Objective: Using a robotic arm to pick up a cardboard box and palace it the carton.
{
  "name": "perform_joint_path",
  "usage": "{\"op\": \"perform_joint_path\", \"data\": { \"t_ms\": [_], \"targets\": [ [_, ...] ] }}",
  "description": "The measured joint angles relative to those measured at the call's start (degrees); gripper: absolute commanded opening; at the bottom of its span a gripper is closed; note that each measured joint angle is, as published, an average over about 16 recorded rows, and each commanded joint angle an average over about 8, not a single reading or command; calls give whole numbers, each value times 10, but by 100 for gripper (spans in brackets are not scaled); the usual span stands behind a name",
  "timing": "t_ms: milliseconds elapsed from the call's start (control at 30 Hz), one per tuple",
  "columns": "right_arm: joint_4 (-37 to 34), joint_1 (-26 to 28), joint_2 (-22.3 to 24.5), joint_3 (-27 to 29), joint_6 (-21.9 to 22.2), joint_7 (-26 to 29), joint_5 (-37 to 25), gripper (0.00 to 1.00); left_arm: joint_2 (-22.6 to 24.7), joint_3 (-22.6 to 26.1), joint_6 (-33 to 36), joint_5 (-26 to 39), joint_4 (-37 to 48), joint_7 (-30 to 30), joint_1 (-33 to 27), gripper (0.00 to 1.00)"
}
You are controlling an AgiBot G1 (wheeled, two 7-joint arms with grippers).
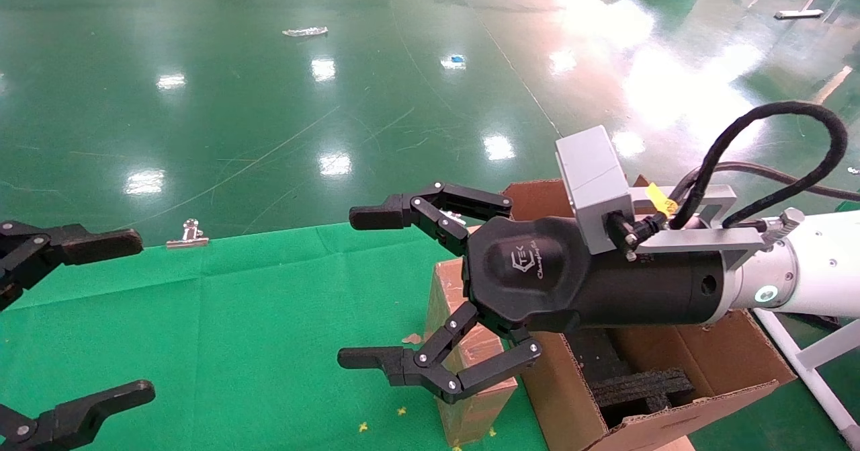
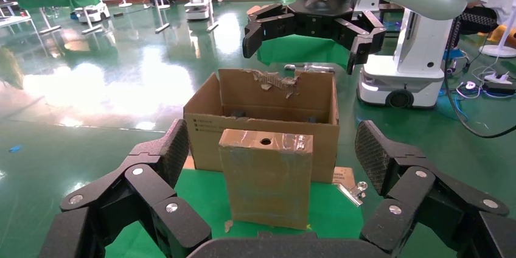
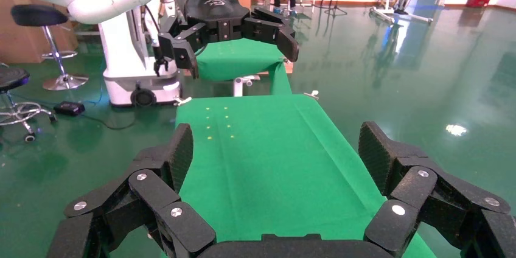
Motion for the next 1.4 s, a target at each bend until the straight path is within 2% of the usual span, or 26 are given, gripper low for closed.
{"op": "perform_joint_path", "data": {
  "t_ms": [633, 867, 1100, 1400],
  "targets": [
    [2, 1, 0, -1, 0, 0, -2, 100, 0, 0, 0, 0, 0, 0, 0, 100],
    [14, 13, -2, -16, 0, 14, -30, 100, 0, 0, 0, 0, 0, 0, 0, 100],
    [31, 73, -27, -77, -9, 62, -135, 100, 0, 1, 0, 0, 0, 0, 0, 100],
    [41, 213, -105, -230, -35, 148, -347, 100, 0, 1, 0, 0, 1, 1, 0, 100]
  ]
}}
